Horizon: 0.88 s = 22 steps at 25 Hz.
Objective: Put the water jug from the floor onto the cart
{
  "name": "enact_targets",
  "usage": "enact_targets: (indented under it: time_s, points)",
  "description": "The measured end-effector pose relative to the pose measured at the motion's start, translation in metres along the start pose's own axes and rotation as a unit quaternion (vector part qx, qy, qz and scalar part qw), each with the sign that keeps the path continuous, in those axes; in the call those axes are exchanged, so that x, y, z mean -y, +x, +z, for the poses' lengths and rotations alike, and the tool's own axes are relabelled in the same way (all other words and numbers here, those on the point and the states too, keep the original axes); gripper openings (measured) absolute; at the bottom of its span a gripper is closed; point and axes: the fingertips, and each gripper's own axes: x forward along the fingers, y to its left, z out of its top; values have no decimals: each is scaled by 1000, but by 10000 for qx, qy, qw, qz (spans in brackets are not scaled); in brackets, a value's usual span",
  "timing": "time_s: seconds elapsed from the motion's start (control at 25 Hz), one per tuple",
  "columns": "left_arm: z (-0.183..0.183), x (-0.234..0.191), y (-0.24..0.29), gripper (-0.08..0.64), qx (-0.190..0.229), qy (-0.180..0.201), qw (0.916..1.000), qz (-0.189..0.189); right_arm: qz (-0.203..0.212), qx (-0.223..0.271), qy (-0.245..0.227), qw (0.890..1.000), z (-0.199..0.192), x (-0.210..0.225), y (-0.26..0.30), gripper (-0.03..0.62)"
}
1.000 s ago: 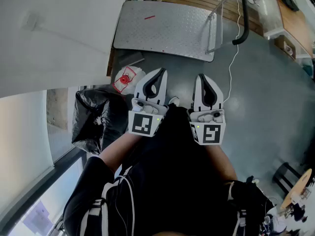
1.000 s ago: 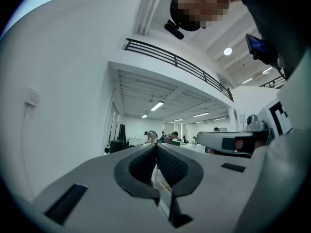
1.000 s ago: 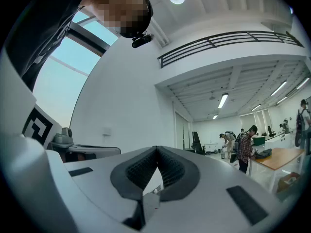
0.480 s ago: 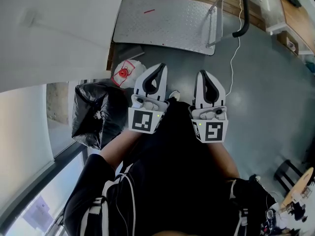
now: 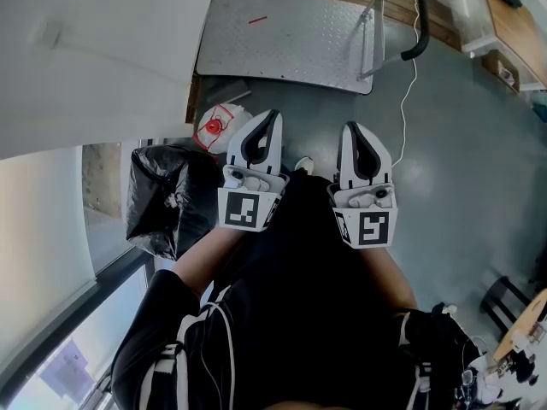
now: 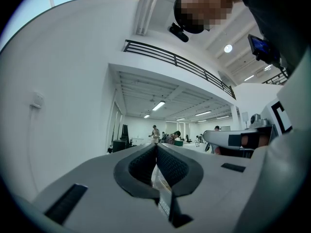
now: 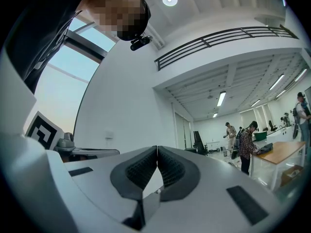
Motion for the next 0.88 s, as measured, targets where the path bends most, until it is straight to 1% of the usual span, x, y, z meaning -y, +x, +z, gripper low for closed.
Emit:
enact_targets:
  time_s: [0.12,0.32,0.52,0.6,0.76,0.88]
  points:
    - [1,-3,-4,18,26,-22,9999,152,21,27,48,10000,1,2,-5,17]
    - [-10,-15,-18,18,-185,-79,9987,473,59,-89,261,9996,-9,3,-5,18]
    - [-19,-34,-29,18,-351,-92,9963,778,222,-2,444,9988,-10,-8,1,17]
    - [-22,-40,-31,18,-418,-90,9956,836,249,-29,512,9984,-13,-11,4,17]
    - [-33,-52,-28,18,-549,-387,9940,868,181,-125,566,9982,-22,-5,7,17]
    - [-39,-59,-19,18,-612,-437,9932,883,81,-178,578,9981,-27,5,13,18]
